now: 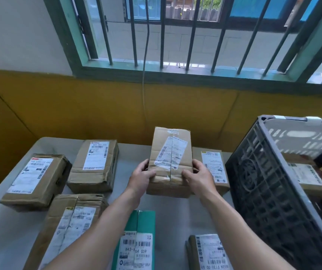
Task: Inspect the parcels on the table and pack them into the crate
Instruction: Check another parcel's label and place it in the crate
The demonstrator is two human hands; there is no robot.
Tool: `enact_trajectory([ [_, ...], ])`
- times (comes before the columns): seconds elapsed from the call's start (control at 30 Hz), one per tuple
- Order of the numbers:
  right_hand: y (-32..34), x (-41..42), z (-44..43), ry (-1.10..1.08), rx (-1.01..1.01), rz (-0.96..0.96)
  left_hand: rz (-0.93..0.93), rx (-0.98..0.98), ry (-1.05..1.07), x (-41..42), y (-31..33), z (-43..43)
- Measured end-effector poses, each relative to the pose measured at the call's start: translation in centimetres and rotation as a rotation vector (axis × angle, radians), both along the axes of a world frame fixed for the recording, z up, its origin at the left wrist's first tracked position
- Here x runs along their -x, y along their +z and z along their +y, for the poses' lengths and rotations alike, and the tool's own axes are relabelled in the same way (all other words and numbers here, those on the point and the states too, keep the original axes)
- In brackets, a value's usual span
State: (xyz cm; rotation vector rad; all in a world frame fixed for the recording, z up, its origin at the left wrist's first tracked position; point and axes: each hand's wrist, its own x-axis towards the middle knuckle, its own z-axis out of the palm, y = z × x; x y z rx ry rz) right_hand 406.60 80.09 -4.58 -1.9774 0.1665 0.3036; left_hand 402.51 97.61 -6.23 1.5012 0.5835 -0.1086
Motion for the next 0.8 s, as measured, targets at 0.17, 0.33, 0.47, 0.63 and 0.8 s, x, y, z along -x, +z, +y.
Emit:
enact_trajectory([
  [0.17, -1.6, -0.1, 0.1, -0.007, 0.03, 0.042, 0.058, -0.015, -0.032, -0.7, -1.4, 0.1],
  [0.33, -2.3, -0.1, 0.2, 0.007, 0.063, 0.092, 0.086, -0.026, -0.033, -1.0, -2.8, 0.2],
  [0.47, -2.6, -0.1, 0.4, 0.031, 0.108, 0.093, 0.099, -0.027, -0.026, -0.9, -3.4, 0.1],
  [0.63, -2.8, 0.2, 0.2, 0.085, 0.196, 0.116, 0.111, -0.055, -0.034, -0.6, -3.3, 0.0],
  [0.8, -2.7, 0.3, 0.1, 0.111, 0.172, 0.135, 0.135, -0.129, -0.045, -0.4, -2.9, -0.3],
])
